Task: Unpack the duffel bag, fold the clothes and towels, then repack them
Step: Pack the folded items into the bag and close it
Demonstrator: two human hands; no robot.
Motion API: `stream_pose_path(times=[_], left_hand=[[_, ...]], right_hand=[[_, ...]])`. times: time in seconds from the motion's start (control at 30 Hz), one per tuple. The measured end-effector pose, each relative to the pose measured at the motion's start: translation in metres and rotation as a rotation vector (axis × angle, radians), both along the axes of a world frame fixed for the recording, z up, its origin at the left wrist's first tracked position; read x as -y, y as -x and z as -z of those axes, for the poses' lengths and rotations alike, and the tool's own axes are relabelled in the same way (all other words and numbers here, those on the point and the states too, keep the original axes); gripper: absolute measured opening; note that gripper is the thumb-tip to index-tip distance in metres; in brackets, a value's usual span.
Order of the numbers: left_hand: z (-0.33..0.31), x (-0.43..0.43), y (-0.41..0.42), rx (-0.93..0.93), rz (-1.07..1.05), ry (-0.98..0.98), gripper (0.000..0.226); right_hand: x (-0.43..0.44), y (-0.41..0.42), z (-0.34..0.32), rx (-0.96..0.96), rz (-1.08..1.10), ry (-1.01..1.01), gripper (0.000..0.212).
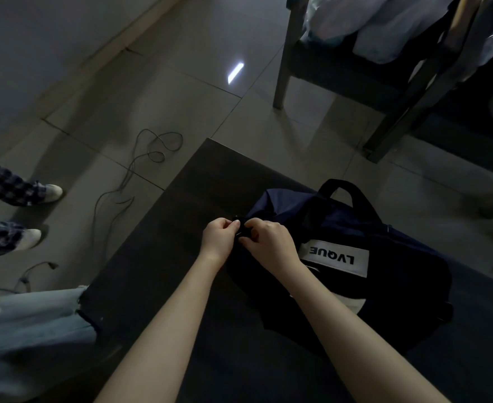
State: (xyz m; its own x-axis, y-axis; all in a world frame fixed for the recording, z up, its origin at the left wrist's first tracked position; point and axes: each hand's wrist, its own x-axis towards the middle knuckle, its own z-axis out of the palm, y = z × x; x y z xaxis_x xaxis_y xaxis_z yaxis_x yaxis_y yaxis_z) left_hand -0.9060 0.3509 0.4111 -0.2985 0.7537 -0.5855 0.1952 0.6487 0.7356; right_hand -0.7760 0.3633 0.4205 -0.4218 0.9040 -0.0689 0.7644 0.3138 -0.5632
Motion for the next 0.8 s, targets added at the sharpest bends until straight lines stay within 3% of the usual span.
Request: stream_pose_path(times=[0.1, 0.2, 0.33, 0.47, 0.63, 0.8], left_hand=[[-0.002, -0.002, 0.0, 0.078, -0.062, 0.051, 0.022], [-0.004, -0.004, 0.0, 0.11, -0.078, 0.075, 0.021], [-0.004, -0.005, 0.0, 0.085, -0.072, 0.086, 0.022], [-0.002, -0.006, -0.002, -0.021, -0.039, 0.047, 0.022], [0.0, -0.009, 0.001, -0.187, -0.036, 0.039, 0.022], [0.006, -0.012, 0.007, -0.307, -0.045, 0.076, 0.024]], right_hand=[[0.004, 0.004, 0.001, 0.062, -0.007, -0.022, 0.034], [0.007, 0.008, 0.001, 0.071, 0.032, -0.075, 0.021], [0.011, 0.01, -0.001, 0.127, 0.102, -0.115, 0.013], [0.009, 0.007, -0.008, 0.108, 0.369, 0.047, 0.017], [0.009, -0.003, -0.011, 0.154, 0.508, 0.371, 0.02], [0.026, -0.044, -0.012, 0.298, 0.509, 0.31, 0.023]])
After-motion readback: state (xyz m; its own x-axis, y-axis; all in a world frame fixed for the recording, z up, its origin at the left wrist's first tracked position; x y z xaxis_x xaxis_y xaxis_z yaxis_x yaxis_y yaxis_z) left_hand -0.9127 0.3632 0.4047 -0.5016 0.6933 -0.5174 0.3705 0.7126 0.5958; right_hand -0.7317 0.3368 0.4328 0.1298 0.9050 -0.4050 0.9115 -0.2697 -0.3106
